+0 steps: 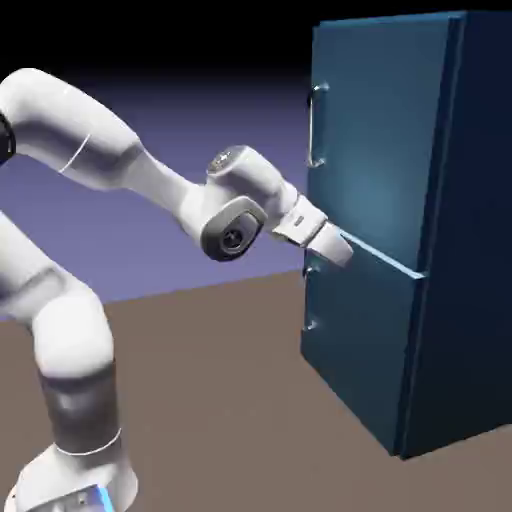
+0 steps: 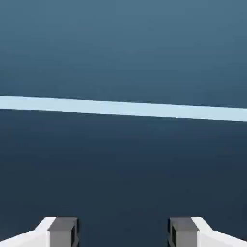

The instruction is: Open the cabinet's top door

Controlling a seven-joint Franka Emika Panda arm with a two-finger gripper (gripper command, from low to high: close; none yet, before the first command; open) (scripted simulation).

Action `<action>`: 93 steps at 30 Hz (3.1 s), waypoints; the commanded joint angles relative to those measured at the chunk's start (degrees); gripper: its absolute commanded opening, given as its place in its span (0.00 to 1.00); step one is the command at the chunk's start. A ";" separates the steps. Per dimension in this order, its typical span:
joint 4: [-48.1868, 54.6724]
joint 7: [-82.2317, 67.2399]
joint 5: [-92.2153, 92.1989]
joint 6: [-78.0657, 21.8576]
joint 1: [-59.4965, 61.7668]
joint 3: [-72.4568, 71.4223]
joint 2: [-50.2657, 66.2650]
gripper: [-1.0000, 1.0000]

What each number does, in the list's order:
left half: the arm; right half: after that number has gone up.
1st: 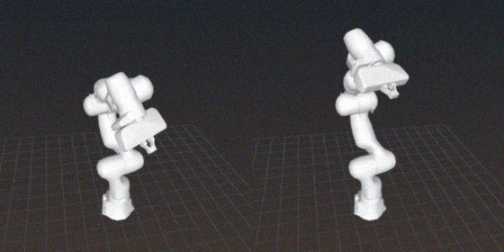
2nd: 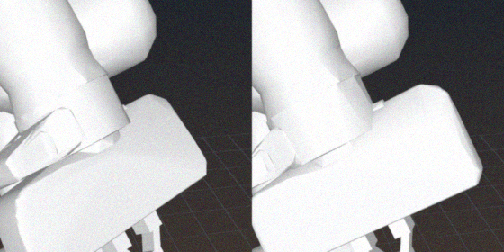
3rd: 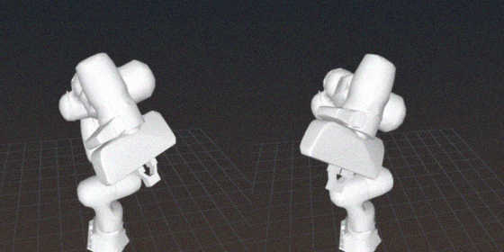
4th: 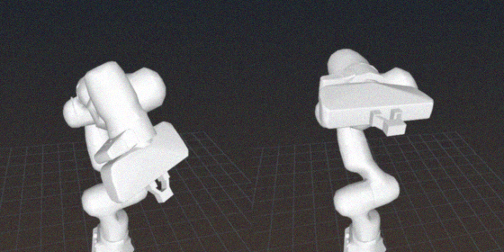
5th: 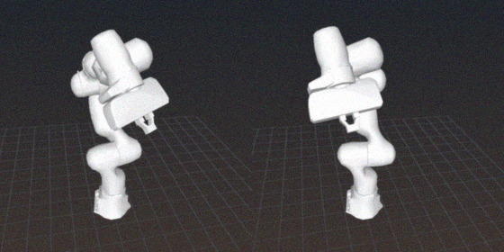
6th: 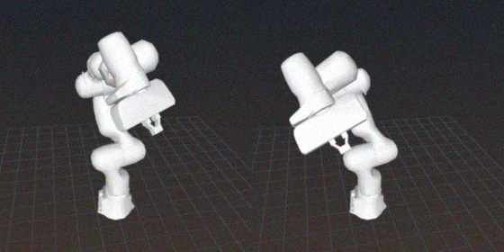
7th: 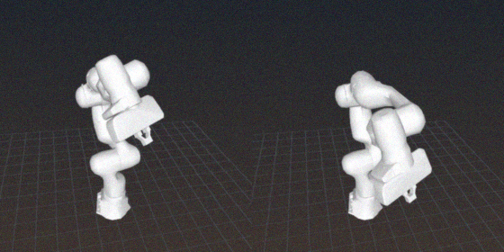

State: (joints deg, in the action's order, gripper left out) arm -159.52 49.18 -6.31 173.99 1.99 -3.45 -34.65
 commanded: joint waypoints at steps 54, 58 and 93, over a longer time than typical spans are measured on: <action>31.81 116.82 -114.06 -6.12 58.09 -62.78 -36.85 0.00; 26.88 116.82 -115.80 -13.59 56.19 -59.42 -42.25 0.00; -6.16 92.27 -90.17 -88.77 48.27 -2.51 -47.54 0.00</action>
State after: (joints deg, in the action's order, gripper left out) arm -165.68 141.45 -96.47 85.29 50.26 -5.96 -82.19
